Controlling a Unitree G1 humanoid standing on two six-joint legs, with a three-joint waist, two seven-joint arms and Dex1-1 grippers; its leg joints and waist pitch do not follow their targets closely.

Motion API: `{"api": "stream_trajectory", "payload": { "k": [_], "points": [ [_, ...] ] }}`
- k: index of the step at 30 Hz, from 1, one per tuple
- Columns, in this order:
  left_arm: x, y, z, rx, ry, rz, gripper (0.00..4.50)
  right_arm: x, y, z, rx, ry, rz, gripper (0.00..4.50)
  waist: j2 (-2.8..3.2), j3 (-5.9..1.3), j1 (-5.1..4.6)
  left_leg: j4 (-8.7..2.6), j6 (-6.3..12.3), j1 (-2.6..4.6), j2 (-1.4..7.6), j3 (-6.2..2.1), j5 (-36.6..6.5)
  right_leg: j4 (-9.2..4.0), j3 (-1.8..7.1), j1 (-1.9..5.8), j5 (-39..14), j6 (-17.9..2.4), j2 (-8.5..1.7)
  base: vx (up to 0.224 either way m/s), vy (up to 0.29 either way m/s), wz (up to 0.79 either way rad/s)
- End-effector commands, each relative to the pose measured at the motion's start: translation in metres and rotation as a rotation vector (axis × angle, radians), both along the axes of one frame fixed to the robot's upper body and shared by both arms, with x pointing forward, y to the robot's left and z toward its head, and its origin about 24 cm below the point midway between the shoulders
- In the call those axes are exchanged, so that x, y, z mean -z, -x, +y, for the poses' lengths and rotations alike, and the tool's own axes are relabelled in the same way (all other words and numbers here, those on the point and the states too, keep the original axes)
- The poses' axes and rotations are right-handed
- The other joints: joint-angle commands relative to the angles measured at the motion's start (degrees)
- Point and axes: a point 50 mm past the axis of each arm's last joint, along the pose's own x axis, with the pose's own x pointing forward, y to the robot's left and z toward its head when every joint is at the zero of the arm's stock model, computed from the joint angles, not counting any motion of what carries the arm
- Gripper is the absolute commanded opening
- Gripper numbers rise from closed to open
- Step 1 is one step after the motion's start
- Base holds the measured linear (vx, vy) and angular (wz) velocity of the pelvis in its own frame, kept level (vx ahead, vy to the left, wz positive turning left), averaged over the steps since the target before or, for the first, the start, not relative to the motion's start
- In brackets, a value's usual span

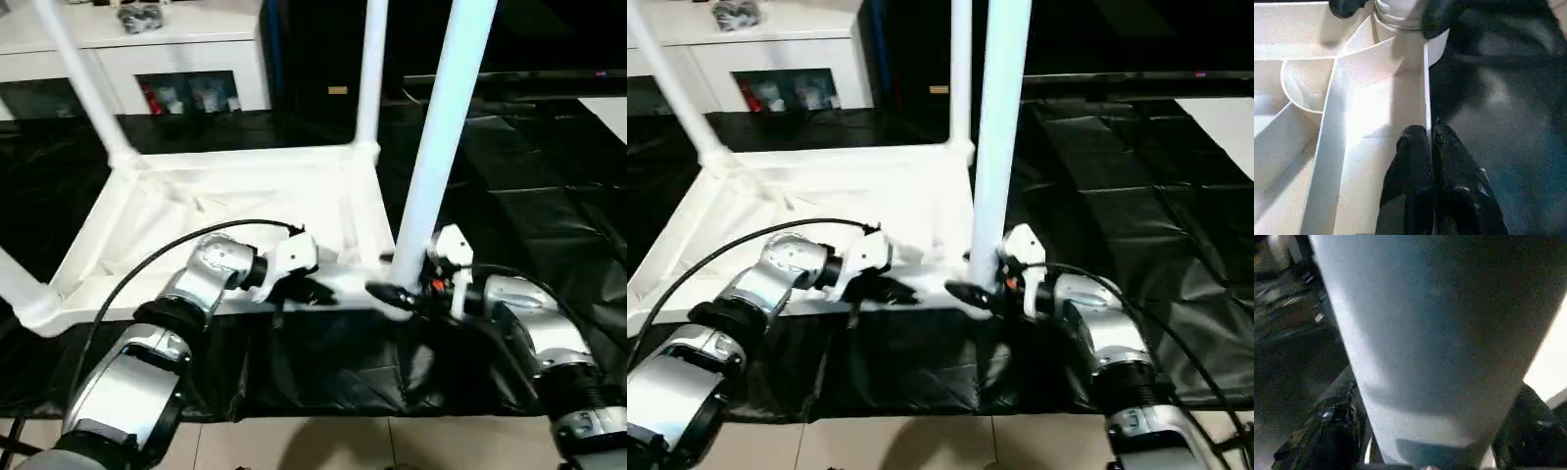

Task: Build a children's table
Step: Rotate leg to tighten

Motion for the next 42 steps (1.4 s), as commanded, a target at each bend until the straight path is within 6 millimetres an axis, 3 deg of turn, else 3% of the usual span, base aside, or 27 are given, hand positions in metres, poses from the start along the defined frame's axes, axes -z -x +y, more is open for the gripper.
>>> {"api": "stream_trajectory", "payload": {
  "k": [1,9,18,20,23,24,25,27,29,32,33,35,36,38,39,42],
  "points": [
    [0.005,0.006,0.0,0.069,-0.036,0.032,0.0,-0.001,0.003,0.006,-0.078,0.021,0.012,2.99,-0.94,-3.28,0.16,-4.08,5.27,1.16,1.15,-0.07,-14.7,-3.2,0.57,2.59,-9.0,-16.4,-0.94,0.0,0.0,0.0],
    [0.005,0.007,0.006,0.108,-0.057,0.048,0.0,0.0,0.006,0.008,-0.167,0.053,0.04,2.57,-1.01,-3.43,0.62,-3.86,5.59,1.11,1.03,-0.05,-12.9,-2.95,0.58,2.74,-6.8,-16.6,-1.01,0.0,0.0,0.0],
    [0.004,0.007,0.008,0.103,-0.055,0.072,0.0,0.005,0.012,0.015,-0.213,0.031,0.075,2.56,-0.71,-3.4,0.57,-3.97,5.07,1.25,1.07,-0.08,-13.9,-2.95,0.54,2.76,-6.8,-17.0,-0.92,0.0,0.0,0.0],
    [0.005,0.003,0.006,0.037,-0.044,0.06,0.0,0.008,0.011,0.019,-0.148,0.015,0.071,2.56,-0.65,-3.41,0.59,-4.0,4.9,1.28,1.09,-0.1,-13.9,-2.92,0.53,2.77,-6.6,-17.0,-0.92,0.0,0.0,0.0],
    [0.006,0.0,0.002,-0.025,-0.034,0.044,0.0,0.012,0.007,0.022,-0.062,0.009,0.056,2.56,-0.61,-3.06,0.47,-4.36,3.25,1.46,1.06,-0.12,-16.9,-3.4,0.57,2.51,-11.4,-16.0,-0.96,0.0,0.0,0.0],
    [0.008,-0.003,-0.003,-0.091,-0.026,0.031,0.0,0.018,0.002,0.024,0.068,0.026,0.04,2.56,-0.63,-3.03,0.34,-4.46,2.68,1.47,1.08,-0.17,-17.3,-3.46,0.63,2.45,-12.6,-15.6,-1.0,0.0,0.0,0.0],
    [0.009,-0.003,-0.007,-0.115,-0.027,0.02,0.0,0.021,0.0,0.026,0.129,0.031,0.028,2.56,-0.75,-2.76,-0.04,-4.73,1.55,1.38,0.95,-0.36,-19.0,-3.7,0.63,2.3,-16.3,-14.5,-1.07,0.0,0.0,0.0],
    [0.014,-0.001,-0.02,-0.132,-0.022,0.03,0.0,0.029,-0.004,0.032,0.266,0.031,0.036,2.56,-0.98,-2.31,-0.84,-4.98,-0.29,1.85,0.64,-0.74,-23.9,-4.75,0.55,1.74,-26.3,-11.0,-1.15,0.0,0.0,0.0],
    [0.016,0.001,-0.031,-0.145,-0.012,0.041,0.0,0.034,-0.008,0.037,0.352,0.023,0.049,2.56,-0.95,-2.19,-1.63,-5.12,-0.75,1.88,0.49,-1.13,-26.5,-5.25,0.41,1.63,-30.4,-9.1,-1.15,0.0,0.0,0.0],
    [0.018,0.003,-0.052,-0.173,0.007,0.053,0.0,0.039,-0.015,0.047,0.497,0.029,0.063,2.56,-0.83,-2.06,-2.59,-5.2,-1.16,2.04,0.39,-1.4,-28.8,-5.75,0.17,1.13,-32.9,-7.6,-1.06,0.0,0.0,0.0],
    [0.018,0.004,-0.057,-0.182,0.012,0.055,0.0,0.04,-0.017,0.05,0.533,0.036,0.067,2.56,-0.47,-1.96,-3.17,-5.26,-1.52,2.3,0.27,-1.52,-30.6,-6.08,-0.05,0.91,-33.5,-7.4,-0.92,0.0,0.0,0.0],
    [0.018,0.007,-0.075,-0.181,0.027,0.059,0.0,0.039,-0.026,0.06,0.654,0.037,0.073,2.56,-0.47,-1.92,-3.85,-5.1,-1.39,2.91,0.13,-1.61,-32.9,-6.67,-0.34,0.52,-34.9,-6.9,-0.91,0.0,0.0,0.0],
    [0.018,0.008,-0.082,-0.176,0.034,0.062,0.0,0.038,-0.029,0.065,0.696,0.038,0.07,2.56,-0.35,-1.84,-4.66,-5.21,-1.6,2.86,-0.02,-1.89,-34.3,-6.78,-0.8,0.61,-35.9,-6.5,-0.8,0.0,0.0,0.0],
    [0.017,0.008,-0.084,-0.173,0.038,0.062,0.0,0.037,-0.03,0.067,0.699,0.032,0.068,2.56,-0.3,-1.89,-5.4,-5.28,-1.27,2.9,-0.06,-2.16,-35.5,-7.15,-1.09,0.73,-35.9,-5.8,-0.83,0.0,0.0,0.0],
    [0.016,0.008,-0.086,-0.18,0.039,0.054,0.0,0.034,-0.032,0.072,0.701,0.037,0.042,3.12,0.52,-1.92,-5.69,-5.55,-1.04,2.48,-0.07,-2.4,-35.6,-6.88,-1.02,1.12,-34.6,-6.0,-0.94,0.0,0.0,0.0],
    [0.014,0.004,-0.081,-0.193,0.036,0.035,0.0,0.028,-0.035,0.075,0.697,0.06,-0.03,3.35,-0.06,-2.18,-6.31,-5.59,-0.38,2.58,-0.29,-2.47,-35.5,-7.02,-0.83,0.99,-30.9,-7.9,-0.87,0.0,0.0,0.0]
  ]
}}
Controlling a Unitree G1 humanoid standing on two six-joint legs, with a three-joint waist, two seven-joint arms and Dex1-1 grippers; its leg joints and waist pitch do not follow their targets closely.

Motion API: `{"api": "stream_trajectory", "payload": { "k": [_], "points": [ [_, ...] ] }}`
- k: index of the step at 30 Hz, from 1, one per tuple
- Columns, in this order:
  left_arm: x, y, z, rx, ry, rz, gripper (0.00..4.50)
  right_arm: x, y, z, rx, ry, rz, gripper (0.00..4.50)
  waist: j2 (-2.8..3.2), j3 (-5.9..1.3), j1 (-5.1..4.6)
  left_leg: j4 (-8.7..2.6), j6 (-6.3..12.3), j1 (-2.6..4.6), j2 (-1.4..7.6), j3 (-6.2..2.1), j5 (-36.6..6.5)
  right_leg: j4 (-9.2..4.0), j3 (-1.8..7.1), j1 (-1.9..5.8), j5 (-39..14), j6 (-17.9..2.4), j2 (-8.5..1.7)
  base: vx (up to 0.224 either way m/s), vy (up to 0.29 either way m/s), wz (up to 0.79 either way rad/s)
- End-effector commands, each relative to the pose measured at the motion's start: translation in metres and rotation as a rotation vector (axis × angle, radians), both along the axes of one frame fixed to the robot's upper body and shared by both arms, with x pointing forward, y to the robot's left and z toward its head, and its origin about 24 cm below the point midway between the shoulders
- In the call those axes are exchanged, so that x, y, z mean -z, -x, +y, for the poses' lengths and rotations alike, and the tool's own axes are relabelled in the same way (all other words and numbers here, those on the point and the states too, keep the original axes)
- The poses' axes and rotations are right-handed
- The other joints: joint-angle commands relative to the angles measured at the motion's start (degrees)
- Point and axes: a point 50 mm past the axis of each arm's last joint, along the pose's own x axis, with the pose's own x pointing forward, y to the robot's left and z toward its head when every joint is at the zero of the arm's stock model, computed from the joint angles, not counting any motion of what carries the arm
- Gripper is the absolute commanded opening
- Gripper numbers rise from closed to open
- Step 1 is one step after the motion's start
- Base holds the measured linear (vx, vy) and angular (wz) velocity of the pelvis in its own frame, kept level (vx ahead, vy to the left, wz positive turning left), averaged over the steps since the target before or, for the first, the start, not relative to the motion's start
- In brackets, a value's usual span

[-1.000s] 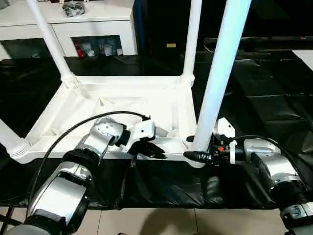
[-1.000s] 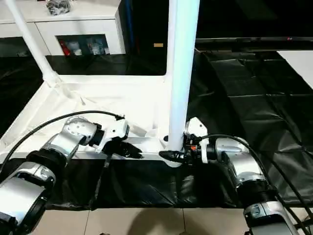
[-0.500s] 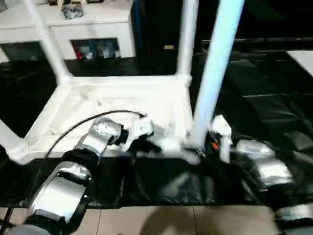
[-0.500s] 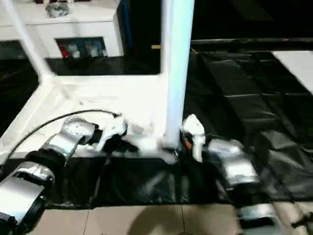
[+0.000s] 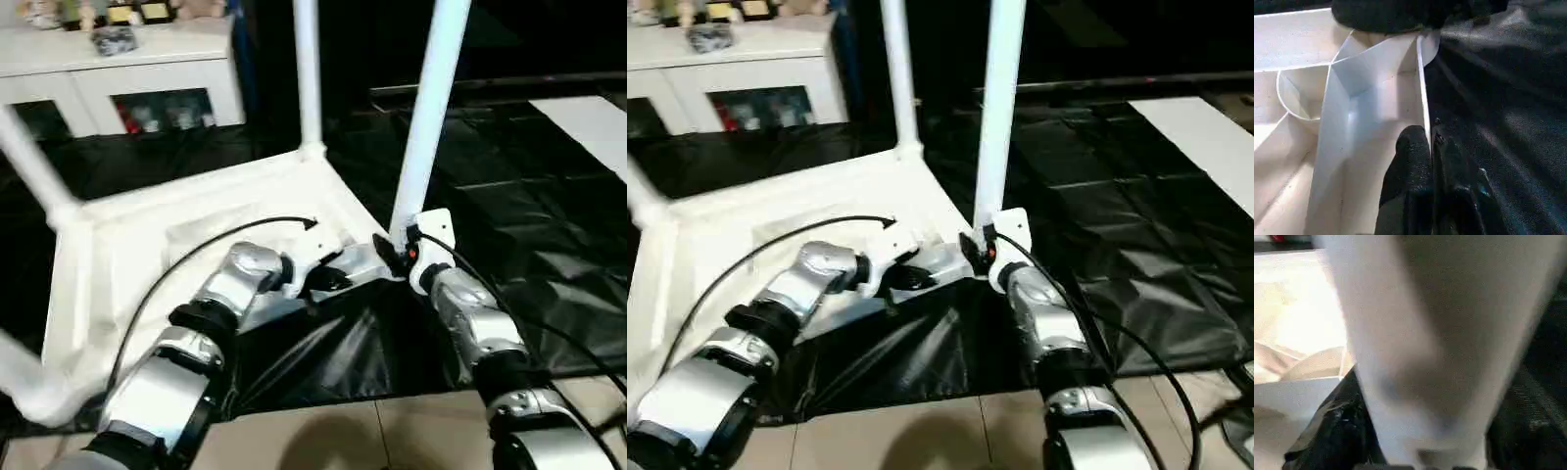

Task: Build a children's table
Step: Rotate leg to tighten

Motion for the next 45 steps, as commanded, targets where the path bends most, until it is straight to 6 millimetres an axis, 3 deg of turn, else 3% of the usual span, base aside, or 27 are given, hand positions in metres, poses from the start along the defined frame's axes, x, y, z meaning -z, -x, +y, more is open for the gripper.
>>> {"api": "stream_trajectory", "payload": {
  "k": [1,5,7,8,9,11,13,18,21,23,26,27,30,33,39,45],
  "points": [
    [0.001,0.015,-0.037,0.156,0.025,0.018,0.0,0.007,0.006,0.034,-0.127,0.012,0.039,3.35,-0.66,-2.2,-0.74,-5.13,-0.07,1.55,0.92,-0.97,-35.2,-4.98,-0.35,-0.3,-30.1,-8.7,-0.6,0.0,0.0,0.0],
    [0.002,0.012,-0.019,0.162,0.003,-0.011,0.0,0.003,0.005,0.018,-0.177,0.039,-0.004,3.74,-0.83,-2.73,-0.91,-5.42,2.03,0.08,1.21,-1.07,-29.9,-3.88,-0.03,0.99,-22.9,-10.8,-0.96,0.0,0.0,0.0],
    [0.002,0.011,-0.009,0.183,-0.002,-0.017,0.0,0.001,0.007,0.011,-0.237,0.01,-0.003,3.74,-0.76,-3.04,-0.72,-5.15,3.58,-0.16,1.27,-0.77,-27.2,-3.53,0.09,1.2,-18.1,-12.5,-1.02,0.0,0.0,0.0],
    [0.001,0.01,-0.005,0.18,-0.004,-0.014,0.0,0.0,0.009,0.008,-0.274,0.008,-0.006,3.74,-1.04,-3.04,-0.68,-4.98,4.8,-0.36,1.26,-0.52,-25.5,-3.45,0.08,1.35,-16.1,-13.4,-1.06,0.0,0.0,0.0],
    [0.0,0.01,-0.002,0.197,-0.001,-0.025,0.0,-0.002,0.011,0.005,-0.315,0.004,-0.006,3.74,-1.04,-2.87,-0.53,-4.91,5.72,-0.53,1.25,-0.42,-24.6,-3.5,0.04,1.48,-17.1,-13.3,-1.2,0.0,0.0,0.0],
    [-0.002,0.011,0.003,0.237,0.008,-0.041,0.0,-0.004,0.014,0.001,-0.374,-0.005,-0.006,3.74,-1.23,-2.94,-0.31,-4.82,6.28,-0.66,1.3,-0.41,-23.5,-3.53,0.1,1.61,-17.7,-13.0,-1.27,0.0,0.0,0.0],
    [-0.005,0.01,0.018,0.27,-0.01,-0.038,0.0,-0.01,0.024,-0.011,-0.535,-0.016,-0.02,3.74,-1.05,-3.18,0.15,-4.65,7.1,-0.7,1.58,-0.36,-20.8,-3.12,0.05,1.83,-14.9,-13.8,-1.36,0.0,0.0,0.0],
    [-0.006,0.011,0.038,0.319,-0.034,-0.003,0.0,-0.016,0.039,-0.03,-0.738,0.014,0.006,3.74,-0.72,-3.78,2.62,-3.6,9.99,-0.5,2.05,0.38,-10.7,-1.12,-0.37,2.32,-0.6,-17.5,-1.15,0.042,-0.013,0.02],
    [-0.006,0.012,0.046,0.328,-0.045,0.006,0.0,-0.02,0.04,-0.04,-0.795,0.03,0.019,3.74,-0.88,-3.98,3.49,-3.12,11.38,-0.47,1.93,0.53,-7.7,-0.73,-0.37,2.37,2.9,-18.3,-1.23,0.017,-0.004,0.0],
    [-0.005,0.012,0.049,0.333,-0.05,0.009,0.0,-0.022,0.04,-0.042,-0.814,0.037,0.022,3.58,-1.07,-3.96,4.22,-2.97,11.82,-0.63,1.92,0.58,-6.5,-0.54,-0.31,2.33,2.4,-18.1,-1.33,0.0,0.0,0.0],
    [-0.006,0.013,0.054,0.346,-0.048,0.017,0.0,-0.028,0.041,-0.046,-0.853,0.025,0.03,3.58,-1.16,-3.76,4.85,-3.13,11.01,-0.63,2.02,0.63,-8.2,-0.77,-0.28,2.21,-1.8,-17.4,-1.29,0.0,0.0,0.0],
    [-0.006,0.013,0.055,0.348,-0.048,0.019,0.0,-0.029,0.041,-0.047,-0.861,0.019,0.031,3.3,-1.21,-3.49,5.11,-3.39,9.66,-0.5,2.14,0.69,-11.1,-1.08,-0.14,1.93,-5.7,-17.0,-1.21,0.0,0.0,0.0],
    [-0.005,0.014,0.057,0.349,-0.047,0.024,0.0,-0.032,0.041,-0.047,-0.884,0.012,0.034,3.15,-1.24,-3.26,5.12,-3.81,7.17,-0.4,2.21,0.62,-15.3,-1.43,-0.01,1.72,-10.6,-16.0,-1.12,0.0,0.0,0.0],
    [-0.005,0.014,0.058,0.35,-0.046,0.029,0.0,-0.034,0.041,-0.05,-0.892,0.011,0.034,2.88,-1.36,-3.21,5.0,-3.95,5.75,-0.45,2.17,0.6,-16.7,-1.49,0.16,1.67,-12.6,-15.3,-1.12,0.0,0.0,0.0],
    [-0.003,0.015,0.06,0.355,-0.047,0.037,0.0,-0.035,0.042,-0.053,-0.901,0.009,0.031,2.63,-1.51,-3.57,5.11,-3.47,7.27,-0.52,2.03,0.91,-12.9,-1.03,0.36,1.71,-7.5,-16.1,-1.03,0.0,0.0,0.0],
    [-0.002,0.016,0.061,0.362,-0.048,0.044,0.0,-0.035,0.044,-0.052,-0.918,0.003,0.036,2.63,-1.5,-3.51,5.49,-3.35,7.98,-0.39,2.03,1.04,-12.2,-1.1,0.38,1.61,-8.1,-16.2,-1.04,0.0,0.0,0.0]
  ]
}}
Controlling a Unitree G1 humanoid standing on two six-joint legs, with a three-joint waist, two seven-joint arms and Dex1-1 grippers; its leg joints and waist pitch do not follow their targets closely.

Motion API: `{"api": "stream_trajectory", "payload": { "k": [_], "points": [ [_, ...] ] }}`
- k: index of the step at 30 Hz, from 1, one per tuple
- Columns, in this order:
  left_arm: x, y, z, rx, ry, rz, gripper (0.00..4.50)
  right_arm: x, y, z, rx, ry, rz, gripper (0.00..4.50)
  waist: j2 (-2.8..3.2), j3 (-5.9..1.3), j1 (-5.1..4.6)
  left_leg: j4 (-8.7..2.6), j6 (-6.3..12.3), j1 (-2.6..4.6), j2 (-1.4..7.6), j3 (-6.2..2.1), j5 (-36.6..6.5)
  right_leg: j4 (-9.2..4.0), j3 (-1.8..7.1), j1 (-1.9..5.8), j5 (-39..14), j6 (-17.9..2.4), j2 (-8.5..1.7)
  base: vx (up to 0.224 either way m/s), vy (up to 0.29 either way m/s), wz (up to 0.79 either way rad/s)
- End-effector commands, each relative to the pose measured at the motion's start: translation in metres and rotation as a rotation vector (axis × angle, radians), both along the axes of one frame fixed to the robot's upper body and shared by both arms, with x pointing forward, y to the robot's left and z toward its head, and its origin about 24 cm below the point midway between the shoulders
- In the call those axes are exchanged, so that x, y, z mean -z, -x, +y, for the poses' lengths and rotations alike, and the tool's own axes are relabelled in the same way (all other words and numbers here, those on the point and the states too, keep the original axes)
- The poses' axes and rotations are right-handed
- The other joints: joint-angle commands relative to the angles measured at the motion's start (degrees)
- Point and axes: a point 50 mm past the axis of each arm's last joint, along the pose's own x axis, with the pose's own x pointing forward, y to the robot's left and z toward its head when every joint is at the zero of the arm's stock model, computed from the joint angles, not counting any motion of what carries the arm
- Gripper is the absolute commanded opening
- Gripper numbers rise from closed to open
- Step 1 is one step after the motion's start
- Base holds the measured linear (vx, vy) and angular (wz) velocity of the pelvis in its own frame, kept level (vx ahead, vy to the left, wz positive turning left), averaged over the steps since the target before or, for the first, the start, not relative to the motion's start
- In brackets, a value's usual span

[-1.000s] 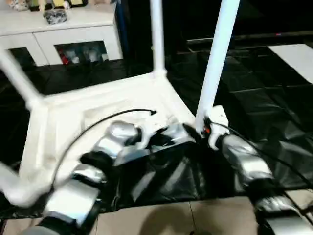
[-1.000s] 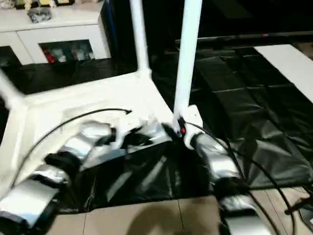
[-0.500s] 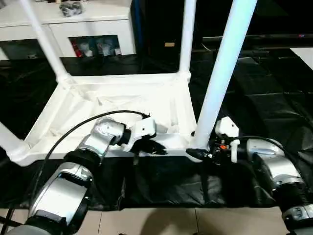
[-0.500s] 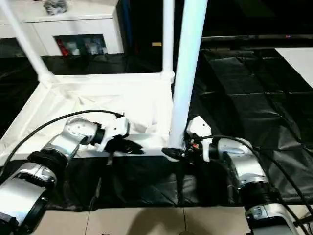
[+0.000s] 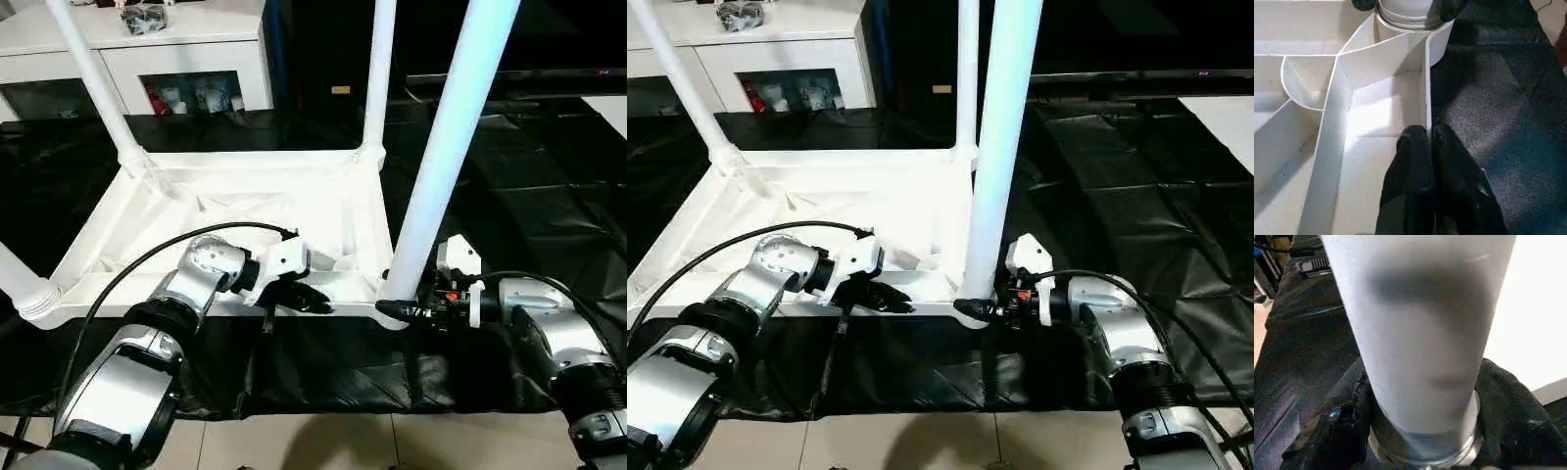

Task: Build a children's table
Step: Rotate leg to tighten

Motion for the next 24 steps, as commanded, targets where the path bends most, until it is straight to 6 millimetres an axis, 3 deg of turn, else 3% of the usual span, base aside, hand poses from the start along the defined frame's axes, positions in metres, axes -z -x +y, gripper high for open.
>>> {"api": "stream_trajectory", "payload": {
  "k": [1,5,7,11,12,16,17,18,19,20,24],
  "points": [
    [0.008,0.004,0.01,0.003,-0.047,0.038,0.0,-0.012,-0.003,0.0,-0.027,-0.005,-0.044,2.63,-1.35,-3.66,0.28,-3.71,7.35,0.95,1.5,-0.14,-12.6,-3.08,0.42,2.76,-8.8,-15.1,-0.53,0.0,0.0,0.0],
    [0.01,0.004,0.01,-0.019,-0.055,0.036,0.0,-0.01,-0.002,0.003,-0.024,-0.008,-0.033,2.63,-1.3,-3.61,0.37,-3.81,6.89,0.93,1.52,-0.19,-13.1,-3.12,0.47,2.75,-9.8,-14.8,-0.51,0.0,0.0,0.0],
    [0.011,-0.001,0.002,-0.097,-0.049,0.018,0.0,-0.002,-0.003,0.006,0.037,-0.012,-0.018,2.63,-1.56,-3.57,0.29,-3.86,6.64,0.96,1.57,-0.15,-13.3,-3.1,0.51,2.65,-9.9,-14.7,-0.42,0.0,0.0,0.0],
    [0.015,-0.006,-0.022,-0.201,-0.029,-0.011,0.0,0.017,-0.011,0.016,0.264,0.022,-0.024,2.63,-1.8,-3.08,0.01,-4.26,4.23,1.13,1.4,-0.26,-17.0,-3.88,0.74,2.18,-18.5,-12.3,-0.56,0.0,0.0,0.0],
    [0.016,-0.005,-0.033,-0.215,-0.016,-0.008,0.0,0.024,-0.014,0.02,0.344,0.038,-0.029,2.63,-1.69,-3.01,-0.48,-4.54,2.61,1.3,1.28,-0.51,-19.4,-4.36,0.76,1.92,-22.8,-10.6,-0.65,0.0,0.0,0.0],
    [0.016,-0.003,-0.062,-0.255,0.023,-0.002,0.0,0.037,-0.02,0.04,0.501,0.042,-0.001,2.63,-1.64,-2.81,-1.86,-4.9,0.58,1.48,1.08,-0.94,-24.6,-4.77,0.66,1.46,-26.0,-9.1,-0.38,0.0,0.0,0.0],
    [0.016,-0.003,-0.062,-0.255,0.023,-0.002,0.0,0.037,-0.02,0.04,0.501,0.042,-0.001,2.63,-1.71,-2.82,-2.07,-4.93,0.48,1.52,1.02,-1.02,-25.4,-4.89,0.57,1.44,-26.5,-8.8,-0.33,0.0,0.0,0.0],
    [0.015,-0.001,-0.082,-0.27,0.045,-0.001,0.0,0.041,-0.026,0.056,0.59,0.046,0.005,2.63,-1.34,-2.74,-2.82,-4.95,0.47,1.75,0.94,-0.99,-27.1,-5.28,0.6,1.04,-26.8,-8.6,-0.33,0.0,0.0,0.0],
    [0.015,0.001,-0.092,-0.258,0.055,-0.007,0.0,0.04,-0.031,0.066,0.652,0.047,0.006,2.63,-0.98,-2.75,-3.14,-4.99,0.2,1.63,0.87,-1.19,-27.6,-5.19,0.47,1.2,-27.0,-8.5,-0.34,0.0,0.0,0.0],
    [0.014,0.003,-0.099,-0.246,0.058,-0.016,0.0,0.039,-0.035,0.075,0.697,0.04,0.006,2.63,-1.22,-2.74,-3.88,-5.13,-0.18,1.41,0.72,-1.4,-28.8,-5.33,0.19,1.3,-28.5,-7.9,-0.31,0.0,0.0,0.0],
    [0.014,0.006,-0.105,-0.211,0.046,-0.045,0.0,0.029,-0.041,0.093,0.692,0.03,-0.056,2.63,-1.07,-2.92,-4.98,-5.11,0.41,1.58,0.67,-1.55,-30.6,-5.92,-0.03,1.21,-28.8,-7.2,-0.37,0.0,0.0,0.0]
  ]
}}
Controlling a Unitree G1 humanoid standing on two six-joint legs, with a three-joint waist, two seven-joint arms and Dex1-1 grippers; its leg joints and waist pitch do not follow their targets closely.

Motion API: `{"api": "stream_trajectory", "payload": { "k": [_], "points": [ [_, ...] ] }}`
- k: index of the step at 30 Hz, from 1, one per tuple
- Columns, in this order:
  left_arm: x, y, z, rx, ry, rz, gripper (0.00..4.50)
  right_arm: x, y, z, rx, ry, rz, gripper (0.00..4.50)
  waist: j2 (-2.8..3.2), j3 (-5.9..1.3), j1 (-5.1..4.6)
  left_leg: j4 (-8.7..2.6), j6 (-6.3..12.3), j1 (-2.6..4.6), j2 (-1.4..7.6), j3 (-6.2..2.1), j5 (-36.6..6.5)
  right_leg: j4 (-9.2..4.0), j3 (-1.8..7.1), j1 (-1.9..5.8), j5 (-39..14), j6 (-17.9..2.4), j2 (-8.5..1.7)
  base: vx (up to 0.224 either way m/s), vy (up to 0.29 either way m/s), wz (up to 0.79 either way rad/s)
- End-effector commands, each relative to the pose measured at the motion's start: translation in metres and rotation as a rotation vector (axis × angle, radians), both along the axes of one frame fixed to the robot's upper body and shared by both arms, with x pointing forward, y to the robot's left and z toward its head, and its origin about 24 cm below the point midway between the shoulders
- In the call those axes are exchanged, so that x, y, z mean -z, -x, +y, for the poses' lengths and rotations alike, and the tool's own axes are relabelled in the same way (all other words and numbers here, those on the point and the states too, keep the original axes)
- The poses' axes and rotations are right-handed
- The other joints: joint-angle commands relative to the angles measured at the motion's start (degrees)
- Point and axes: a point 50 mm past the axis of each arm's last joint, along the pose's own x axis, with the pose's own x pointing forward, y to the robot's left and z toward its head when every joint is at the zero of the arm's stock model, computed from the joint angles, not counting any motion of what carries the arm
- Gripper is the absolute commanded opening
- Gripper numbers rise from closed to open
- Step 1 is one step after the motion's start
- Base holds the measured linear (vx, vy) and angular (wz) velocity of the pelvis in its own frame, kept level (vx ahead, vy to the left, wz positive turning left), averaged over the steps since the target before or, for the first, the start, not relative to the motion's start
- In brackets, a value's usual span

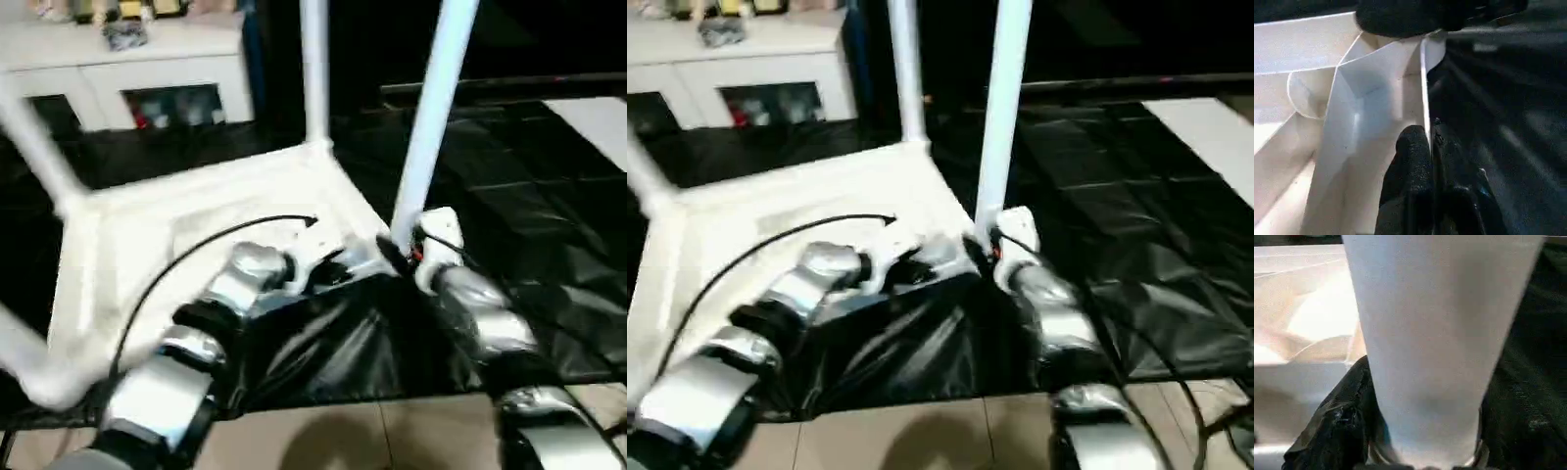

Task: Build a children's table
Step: Rotate leg to tighten

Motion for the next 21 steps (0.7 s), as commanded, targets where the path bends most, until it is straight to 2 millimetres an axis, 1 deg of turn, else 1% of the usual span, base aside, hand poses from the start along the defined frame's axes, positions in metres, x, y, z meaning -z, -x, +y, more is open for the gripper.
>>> {"api": "stream_trajectory", "payload": {
  "k": [1,2,3,5,6,7,8,9,10,11,12,13,14,15,16,17,18,19,20,21],
  "points": [
    [0.003,0.019,-0.044,0.181,0.011,0.007,0.0,0.004,0.005,0.05,-0.189,0.048,-0.003,2.97,-0.66,-2.36,-0.79,-5.3,0.45,1.1,1.1,-1.45,-30.5,-4.96,-0.34,0.71,-28.0,-8.0,-0.39,0.0,0.0,0.0],
    [0.003,0.019,-0.044,0.181,0.01,0.007,0.0,0.004,0.005,0.05,-0.19,0.047,-0.006,3.17,-0.75,-2.41,-0.79,-5.28,0.71,1.11,1.13,-1.39,-30.5,-4.96,-0.31,0.72,-27.3,-8.2,-0.41,0.0,0.0,0.0],
    [0.003,0.018,-0.04,0.182,0.003,0.002,0.0,0.001,0.004,0.046,-0.173,0.028,-0.021,3.3,-1.12,-2.41,-0.85,-5.27,0.95,1.05,1.14,-1.35,-30.4,-4.96,-0.27,0.72,-27.0,-8.3,-0.37,0.0,0.0,0.0],
    [0.003,0.015,-0.027,0.186,-0.009,-0.004,0.0,-0.003,0.005,0.034,-0.208,0.008,-0.048,3.3,-0.92,-2.49,-0.64,-5.26,1.45,1.02,1.19,-1.28,-29.7,-4.84,-0.16,0.78,-25.7,-9.0,-0.46,0.0,0.0,0.0],
    [0.003,0.013,-0.02,0.178,-0.017,-0.001,0.0,-0.004,0.007,0.027,-0.239,0.011,-0.05,3.57,-1.06,-2.74,-0.52,-5.24,2.24,0.61,1.36,-1.22,-27.4,-4.38,-0.01,1.2,-21.6,-10.0,-0.45,0.0,0.0,0.0],
    [0.003,0.013,-0.017,0.176,-0.02,-0.003,0.0,-0.004,0.007,0.025,-0.254,0.011,-0.052,3.57,-1.01,-2.75,-0.38,-5.26,2.54,0.52,1.42,-1.2,-26.6,-4.26,0.0,1.33,-20.3,-10.4,-0.46,0.0,0.0,0.0],
    [0.003,0.012,-0.015,0.176,-0.023,-0.007,0.0,-0.004,0.008,0.023,-0.269,0.011,-0.053,3.66,-1.04,-2.91,-0.25,-5.12,3.27,0.36,1.45,-1.06,-24.9,-3.93,0.06,1.56,-17.2,-11.3,-0.45,0.0,0.0,0.0],
    [0.002,0.011,-0.004,0.185,-0.027,-0.015,0.0,-0.006,0.012,0.011,-0.34,0.012,-0.057,3.69,-1.03,-2.96,-0.2,-4.99,4.15,0.21,1.41,-0.9,-23.2,-3.75,0.05,1.75,-14.8,-12.1,-0.54,0.0,0.0,0.0],
    [0.002,0.011,-0.004,0.185,-0.027,-0.015,0.0,-0.006,0.012,0.011,-0.34,0.012,-0.057,3.74,-1.03,-2.96,-0.2,-4.99,4.15,0.21,1.41,-0.9,-23.2,-3.75,0.05,1.75,-14.8,-12.1,-0.54,0.0,0.0,0.0],
    [0.002,0.01,0.001,0.186,-0.03,-0.018,0.0,-0.007,0.014,0.005,-0.367,0.017,-0.057,3.84,-1.15,-3.14,0.23,-4.62,5.86,0.35,1.52,-0.65,-20.6,-3.55,0.14,1.89,-11.6,-13.1,-0.59,0.0,0.0,0.0],
    [0.001,0.008,0.009,0.178,-0.032,-0.017,0.0,-0.01,0.017,-0.007,-0.407,0.033,-0.05,3.84,-1.33,-3.32,0.48,-4.38,6.75,0.37,1.55,-0.53,-18.7,-3.27,0.12,2.05,-10.2,-13.8,-0.64,0.0,0.0,0.0],
    [0.001,0.008,0.009,0.178,-0.032,-0.017,0.0,-0.01,0.017,-0.007,-0.407,0.033,-0.05,3.99,-1.32,-3.36,0.57,-4.26,7.2,0.29,1.51,-0.49,-17.7,-3.18,0.13,2.09,-9.1,-14.1,-0.63,0.0,0.0,0.0],
    [-0.001,0.007,0.016,0.185,-0.029,-0.016,0.0,-0.013,0.019,-0.018,-0.435,0.052,-0.05,4.1,-1.28,-3.49,0.65,-4.08,8.09,0.09,1.49,-0.45,-15.1,-2.82,0.08,2.32,-6.7,-14.7,-0.68,0.0,0.0,0.0],
    [-0.002,0.007,0.019,0.194,-0.026,-0.016,0.0,-0.015,0.02,-0.022,-0.446,0.062,-0.051,4.16,-1.2,-3.54,0.88,-3.98,8.56,0.15,1.52,-0.41,-14.0,-2.75,0.03,2.36,-5.6,-15.0,-0.68,0.0,0.0,0.0],
    [-0.002,0.007,0.02,0.197,-0.025,-0.017,0.0,-0.015,0.02,-0.024,-0.45,0.065,-0.052,4.21,-1.25,-3.64,1.11,-3.74,9.38,0.14,1.58,-0.29,-11.8,-2.44,-0.05,2.43,-3.4,-15.6,-0.62,0.0,0.0,0.0],
    [-0.003,0.007,0.023,0.211,-0.028,-0.018,0.0,-0.018,0.021,-0.028,-0.471,0.066,-0.055,4.21,-1.14,-3.67,1.44,-3.6,10.0,0.09,1.6,-0.18,-10.3,-2.19,-0.16,2.46,-1.6,-16.1,-0.49,0.0,0.0,0.0],
    [-0.003,0.008,0.026,0.224,-0.032,-0.019,0.0,-0.021,0.022,-0.032,-0.487,0.066,-0.06,4.21,-1.18,-3.74,1.95,-3.45,10.58,0.28,1.76,-0.1,-9.2,-2.01,-0.19,2.45,-0.3,-16.4,-0.45,0.0,0.0,0.0],
    [-0.003,0.009,0.03,0.244,-0.041,-0.015,0.0,-0.026,0.022,-0.038,-0.507,0.056,-0.072,4.21,-1.14,-3.75,2.11,-3.41,10.79,0.26,1.83,-0.09,-8.4,-1.84,-0.17,2.42,0.3,-16.6,-0.44,0.0,0.0,0.0],
    [-0.003,0.009,0.031,0.249,-0.044,-0.014,0.0,-0.028,0.023,-0.04,-0.511,0.051,-0.076,4.21,-1.12,-3.81,2.6,-3.29,11.34,0.35,1.9,-0.04,-7.7,-1.72,-0.19,2.39,1.2,-16.9,-0.43,0.0,0.0,0.0],
    [-0.003,0.009,0.033,0.259,-0.047,-0.01,0.0,-0.031,0.022,-0.042,-0.52,0.04,-0.085,4.21,-1.01,-3.68,2.88,-3.34,11.42,0.36,1.96,0.01,-7.5,-1.69,-0.19,2.28,0.8,-17.1,-0.38,0.0,0.0,0.0]
  ]
}}
